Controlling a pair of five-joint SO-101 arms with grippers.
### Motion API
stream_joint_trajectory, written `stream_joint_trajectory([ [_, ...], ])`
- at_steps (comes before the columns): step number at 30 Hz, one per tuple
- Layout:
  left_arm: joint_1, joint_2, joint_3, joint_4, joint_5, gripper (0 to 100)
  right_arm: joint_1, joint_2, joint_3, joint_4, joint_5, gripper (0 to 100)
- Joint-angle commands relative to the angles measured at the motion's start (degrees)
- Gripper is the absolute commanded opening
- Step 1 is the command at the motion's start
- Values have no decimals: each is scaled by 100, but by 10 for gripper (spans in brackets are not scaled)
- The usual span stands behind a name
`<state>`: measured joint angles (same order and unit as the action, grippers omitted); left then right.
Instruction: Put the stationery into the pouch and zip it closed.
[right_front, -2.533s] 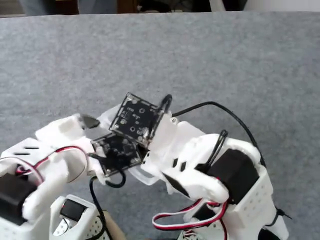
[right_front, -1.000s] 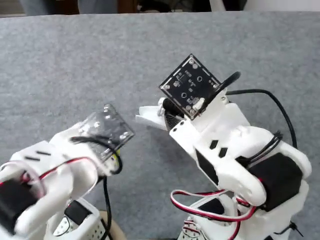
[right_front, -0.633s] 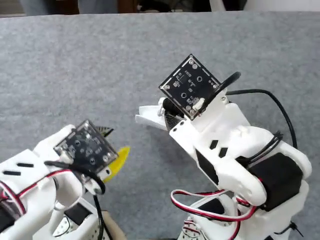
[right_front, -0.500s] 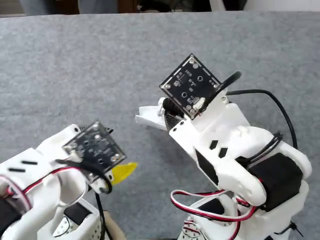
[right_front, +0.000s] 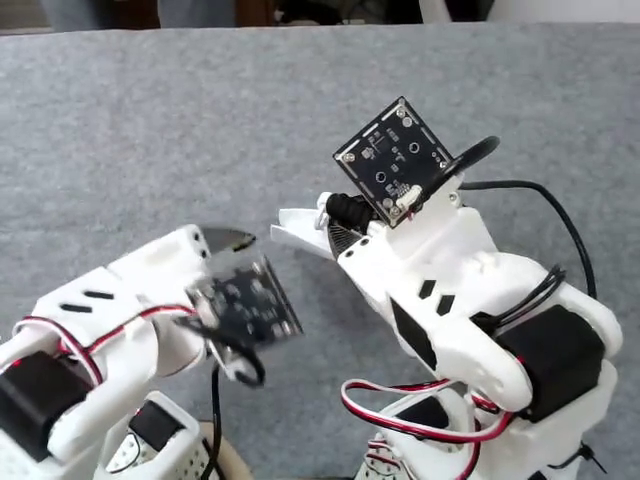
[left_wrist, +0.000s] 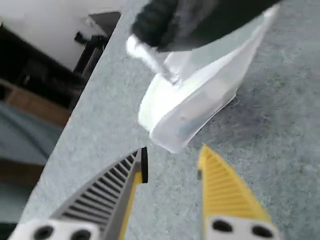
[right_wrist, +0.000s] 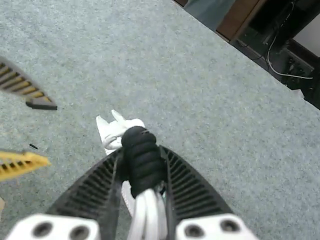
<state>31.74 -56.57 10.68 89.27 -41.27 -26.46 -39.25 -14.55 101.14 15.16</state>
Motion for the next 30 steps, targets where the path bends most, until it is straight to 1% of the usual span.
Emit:
stream_joint_trajectory([
  [1, 347, 88, -171, -141, -475, 167, -158, -110, -48, 44, -88, 13],
  [4, 312, 308, -13, -176, -571, 167, -519, -356, 391, 44, -123, 13],
  [6, 22, 360, 75, -167, -571, 167, -897, -637, 611, 44, -167, 13],
  [8, -251, 343, 84, -158, -554, 167, -1327, -857, 804, 44, -492, 13],
  [10, -418, 308, 66, -149, -352, 167, -1679, -1007, 998, 44, -677, 13],
  [12, -505, 264, 84, -114, -264, 167, -1705, -1086, 1077, 35, -668, 13],
  [15, -479, 193, 66, 316, -273, 167, -1705, -1095, 1033, 35, -659, 13],
  [18, -488, 193, 92, 527, -273, 167, -1741, -1095, 927, 35, -659, 13],
  [21, -505, 220, 92, 492, -273, 167, -1749, -1103, 804, 35, -607, 13],
  [23, -505, 229, 66, 492, -273, 167, -1749, -1095, 655, 35, -378, 13],
  [25, -523, 229, 57, 510, -273, 167, -1749, -1077, 374, 35, -237, 12],
  [30, -523, 202, 48, 527, -264, 167, -1723, -998, -444, 35, -176, 12],
])
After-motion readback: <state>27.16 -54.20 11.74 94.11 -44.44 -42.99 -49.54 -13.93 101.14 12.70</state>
